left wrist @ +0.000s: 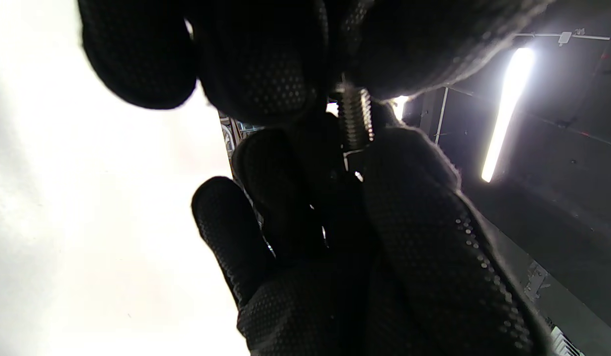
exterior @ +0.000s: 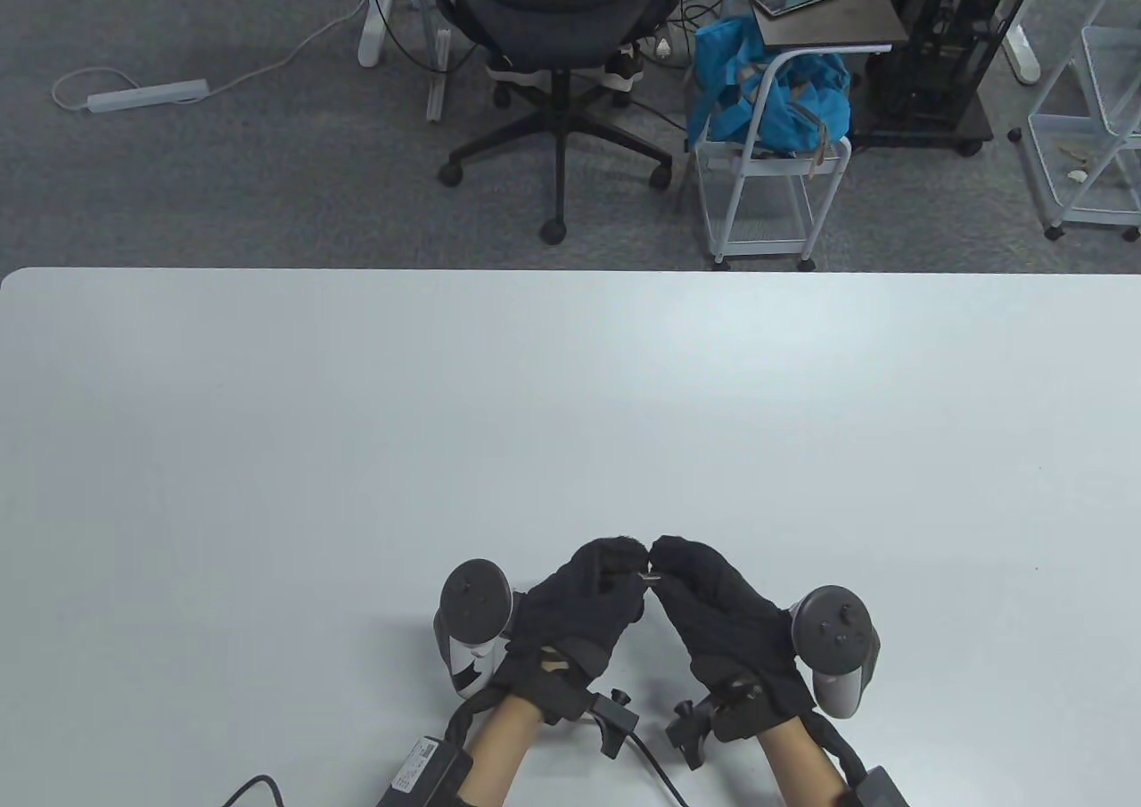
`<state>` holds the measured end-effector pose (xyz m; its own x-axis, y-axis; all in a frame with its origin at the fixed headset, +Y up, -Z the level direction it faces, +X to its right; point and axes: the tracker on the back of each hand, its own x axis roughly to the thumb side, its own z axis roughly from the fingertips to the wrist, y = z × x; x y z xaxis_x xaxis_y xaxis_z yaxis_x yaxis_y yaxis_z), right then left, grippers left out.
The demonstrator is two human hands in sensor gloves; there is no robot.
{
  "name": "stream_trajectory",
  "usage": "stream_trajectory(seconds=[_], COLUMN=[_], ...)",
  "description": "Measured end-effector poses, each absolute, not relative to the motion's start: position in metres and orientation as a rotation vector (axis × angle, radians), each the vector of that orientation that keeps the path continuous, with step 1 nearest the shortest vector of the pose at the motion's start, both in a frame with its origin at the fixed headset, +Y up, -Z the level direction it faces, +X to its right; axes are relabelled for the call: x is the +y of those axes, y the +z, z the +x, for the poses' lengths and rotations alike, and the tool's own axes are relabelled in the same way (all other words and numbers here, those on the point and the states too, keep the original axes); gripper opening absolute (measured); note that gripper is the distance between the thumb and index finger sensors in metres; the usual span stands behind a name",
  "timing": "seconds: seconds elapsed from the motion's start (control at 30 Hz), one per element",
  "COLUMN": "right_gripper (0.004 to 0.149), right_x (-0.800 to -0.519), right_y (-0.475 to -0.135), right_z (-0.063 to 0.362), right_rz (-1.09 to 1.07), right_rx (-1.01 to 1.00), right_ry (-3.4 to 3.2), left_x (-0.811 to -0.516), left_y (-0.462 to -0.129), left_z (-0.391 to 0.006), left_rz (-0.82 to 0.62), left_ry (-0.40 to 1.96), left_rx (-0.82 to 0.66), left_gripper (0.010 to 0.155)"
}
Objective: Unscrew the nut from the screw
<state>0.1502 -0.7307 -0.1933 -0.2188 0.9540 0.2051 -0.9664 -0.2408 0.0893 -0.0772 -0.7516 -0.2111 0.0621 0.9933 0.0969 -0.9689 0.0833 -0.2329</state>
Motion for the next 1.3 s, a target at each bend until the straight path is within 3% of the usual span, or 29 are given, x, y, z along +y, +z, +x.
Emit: stream_trajectory(seconds=[0.27,0.47,0.63,1.3], right_gripper=[0.076,0.057,0.054,0.047], right_x=[-0.742,-0.742,-0.738,-0.729], right_y=[-0.194,-0.196,-0.196,-0.193], right_z=[0.153,0.155,0.153,0.152], right_rz=[0.147,0.122,0.177,0.272], right_rx=[0.054,0.062,0.039,-0.068], right_ry=[1.781,1.743,1.769,1.820], left_x=[-0.751,-0.751,-0.750,-0.751], left_y=[-0.211,-0.209,-0.210,-0.209], left_z=[-0.077,-0.074,-0.073,-0.075], left_rz=[-0.096,-0.095,-0.165,-0.127], left_ry=[1.492,1.461,1.431,1.494], left_rx=[-0.283,-0.301,-0.318,-0.252], left_gripper=[0.049,0.049,0.051,0.051])
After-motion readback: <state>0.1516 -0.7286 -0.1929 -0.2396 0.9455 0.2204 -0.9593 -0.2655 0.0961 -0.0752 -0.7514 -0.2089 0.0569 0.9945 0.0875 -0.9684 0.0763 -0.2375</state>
